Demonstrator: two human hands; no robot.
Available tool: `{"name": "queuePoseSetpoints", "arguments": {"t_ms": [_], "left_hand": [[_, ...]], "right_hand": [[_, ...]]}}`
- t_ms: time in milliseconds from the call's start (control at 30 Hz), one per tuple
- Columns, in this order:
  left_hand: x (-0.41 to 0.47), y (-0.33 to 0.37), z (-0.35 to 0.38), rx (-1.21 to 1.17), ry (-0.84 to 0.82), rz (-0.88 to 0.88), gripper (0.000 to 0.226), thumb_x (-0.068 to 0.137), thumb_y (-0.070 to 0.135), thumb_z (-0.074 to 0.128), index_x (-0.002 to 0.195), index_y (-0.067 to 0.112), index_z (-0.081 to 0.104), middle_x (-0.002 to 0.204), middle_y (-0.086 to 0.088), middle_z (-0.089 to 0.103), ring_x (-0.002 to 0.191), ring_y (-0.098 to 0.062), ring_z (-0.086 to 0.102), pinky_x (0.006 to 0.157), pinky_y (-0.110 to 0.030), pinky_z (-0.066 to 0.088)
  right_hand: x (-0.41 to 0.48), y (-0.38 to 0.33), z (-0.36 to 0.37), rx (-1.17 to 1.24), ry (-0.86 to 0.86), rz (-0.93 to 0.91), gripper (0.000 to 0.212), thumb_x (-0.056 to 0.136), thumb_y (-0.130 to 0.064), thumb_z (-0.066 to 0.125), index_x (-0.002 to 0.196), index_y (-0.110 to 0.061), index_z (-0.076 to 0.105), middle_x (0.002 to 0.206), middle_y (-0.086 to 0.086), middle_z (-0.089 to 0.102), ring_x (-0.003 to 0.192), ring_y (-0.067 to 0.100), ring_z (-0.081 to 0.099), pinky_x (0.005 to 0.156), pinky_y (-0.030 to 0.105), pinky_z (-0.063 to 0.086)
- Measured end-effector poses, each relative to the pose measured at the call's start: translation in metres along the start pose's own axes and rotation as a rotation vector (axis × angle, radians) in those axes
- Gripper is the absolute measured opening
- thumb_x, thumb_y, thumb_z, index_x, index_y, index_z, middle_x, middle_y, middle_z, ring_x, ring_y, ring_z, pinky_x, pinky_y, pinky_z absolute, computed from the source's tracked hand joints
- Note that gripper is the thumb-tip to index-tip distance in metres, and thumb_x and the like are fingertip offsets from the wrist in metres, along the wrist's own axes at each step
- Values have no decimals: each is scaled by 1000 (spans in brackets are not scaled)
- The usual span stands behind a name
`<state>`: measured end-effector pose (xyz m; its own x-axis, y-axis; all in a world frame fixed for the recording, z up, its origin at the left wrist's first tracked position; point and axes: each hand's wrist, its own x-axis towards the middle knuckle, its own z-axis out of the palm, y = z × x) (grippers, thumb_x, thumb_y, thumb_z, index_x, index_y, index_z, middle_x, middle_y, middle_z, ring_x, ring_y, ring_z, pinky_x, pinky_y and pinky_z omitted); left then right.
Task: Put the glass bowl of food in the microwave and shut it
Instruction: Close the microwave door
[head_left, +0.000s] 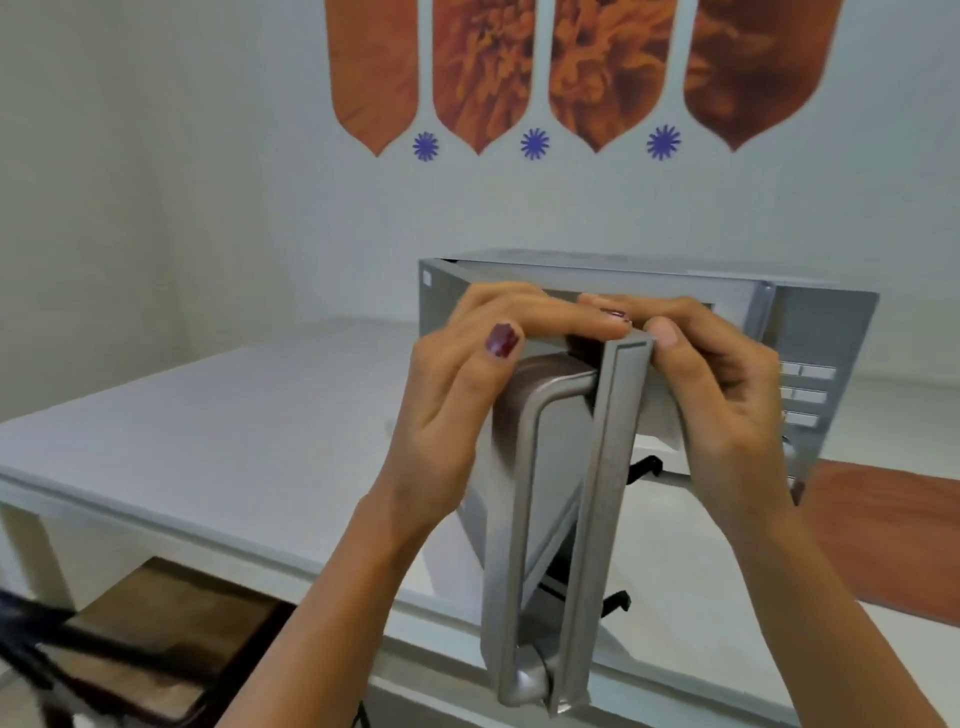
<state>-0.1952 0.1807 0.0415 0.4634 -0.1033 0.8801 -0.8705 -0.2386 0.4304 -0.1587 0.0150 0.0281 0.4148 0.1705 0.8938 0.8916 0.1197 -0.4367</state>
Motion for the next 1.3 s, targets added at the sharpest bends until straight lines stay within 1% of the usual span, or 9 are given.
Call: {"name": "queuePoseSetpoints", "arguments": {"t_ms": [100, 233, 400, 667, 767, 833, 933, 1100, 1300], "left_hand": [[-5, -9, 20, -63, -6, 181, 46, 99, 18, 22, 109, 11, 66, 111, 0, 68, 112, -21, 61, 100, -35, 43], [24, -32, 45, 72, -32, 125, 41, 100, 19, 27, 115, 19, 66, 116, 7, 68, 116, -12, 60, 103, -41, 44], [49, -51, 69, 260, -144, 167, 36, 98, 27, 40, 123, 22, 66, 125, 11, 68, 118, -1, 59, 104, -36, 41], [77, -85, 125, 540, -186, 132, 35, 97, 19, 43, 128, 21, 59, 128, 9, 65, 121, -11, 55, 105, -24, 28], [86, -102, 139, 637, -189, 132, 37, 98, 21, 42, 132, 23, 55, 132, 9, 62, 123, -10, 53, 108, -25, 27], [91, -112, 147, 656, -182, 129, 38, 97, 21, 43, 133, 23, 53, 132, 8, 61, 124, -11, 52, 110, -27, 26], [98, -125, 158, 683, -179, 112, 42, 92, 23, 48, 134, 22, 51, 133, 6, 60, 126, -14, 50, 112, -30, 24], [110, -140, 170, 695, -179, 74, 45, 88, 24, 52, 133, 19, 52, 133, 2, 60, 127, -16, 49, 115, -33, 22], [117, -150, 178, 745, -158, 103, 42, 85, 23, 47, 125, 15, 55, 122, -1, 63, 120, -18, 53, 114, -31, 24]], "right_hand": [[-7, 1, -22, -52, 133, 2, 23, 98, -21, 48, 106, -21, 71, 101, -6, 74, 96, 21, 68, 83, 24, 51], [-26, 8, -40, -307, 381, -26, 20, 98, -18, 51, 101, -15, 71, 102, 3, 71, 103, 22, 67, 90, 35, 52], [-49, 17, -47, -721, 685, -81, 19, 98, -13, 48, 96, -14, 67, 94, 2, 63, 89, 12, 60, 77, 20, 47], [-56, 60, -54, -798, 603, 200, 28, 99, -27, 43, 97, -8, 62, 85, 1, 61, 71, 7, 54, 64, 4, 42], [-52, 81, -56, -703, 555, 317, 22, 102, -31, 38, 91, -26, 56, 72, 3, 58, 63, 18, 57, 55, 15, 48], [-47, 93, -57, -525, 548, 457, 25, 99, -45, 35, 92, -34, 57, 81, 14, 65, 74, 29, 65, 65, 36, 57], [-36, 113, -67, -325, 606, 625, 61, 85, -61, 34, 114, -16, 62, 88, 9, 71, 77, 17, 71, 65, 28, 61], [-27, 140, -81, -328, 631, 619, 46, 92, -51, 35, 77, -15, 59, 64, 5, 61, 48, 5, 59, 47, 15, 52], [-20, 157, -86, -368, 667, 588, 44, 100, -40, 36, 68, -16, 54, 57, 1, 55, 41, 4, 53, 43, 12, 46]]}}
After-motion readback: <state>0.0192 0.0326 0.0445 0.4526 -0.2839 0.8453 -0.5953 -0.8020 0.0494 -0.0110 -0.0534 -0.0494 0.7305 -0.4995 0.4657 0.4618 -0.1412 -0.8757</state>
